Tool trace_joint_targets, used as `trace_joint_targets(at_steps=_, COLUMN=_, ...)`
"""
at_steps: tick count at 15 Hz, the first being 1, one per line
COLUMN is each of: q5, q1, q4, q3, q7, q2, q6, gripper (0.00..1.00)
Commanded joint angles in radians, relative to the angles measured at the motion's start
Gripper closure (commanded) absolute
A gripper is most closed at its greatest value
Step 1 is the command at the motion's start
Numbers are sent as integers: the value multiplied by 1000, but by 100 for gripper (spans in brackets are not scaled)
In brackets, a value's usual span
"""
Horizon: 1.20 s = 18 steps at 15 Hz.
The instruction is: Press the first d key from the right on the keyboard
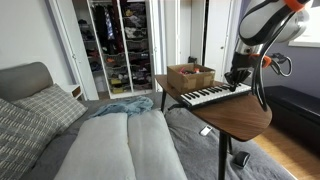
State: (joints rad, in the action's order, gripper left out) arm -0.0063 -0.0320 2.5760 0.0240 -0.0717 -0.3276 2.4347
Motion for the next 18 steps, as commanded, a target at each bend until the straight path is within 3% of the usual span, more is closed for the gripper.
trace_joint_targets(at_steps=1, q5=-25, q1=-4, q4=-12, q3=10, q7=-17, q2=22, q6=19, gripper=100)
trace_joint_targets(at_steps=18, q5=-11, q1=0, q4=-14, q3=21, q7=-46, q2=45, q6=22, gripper=100)
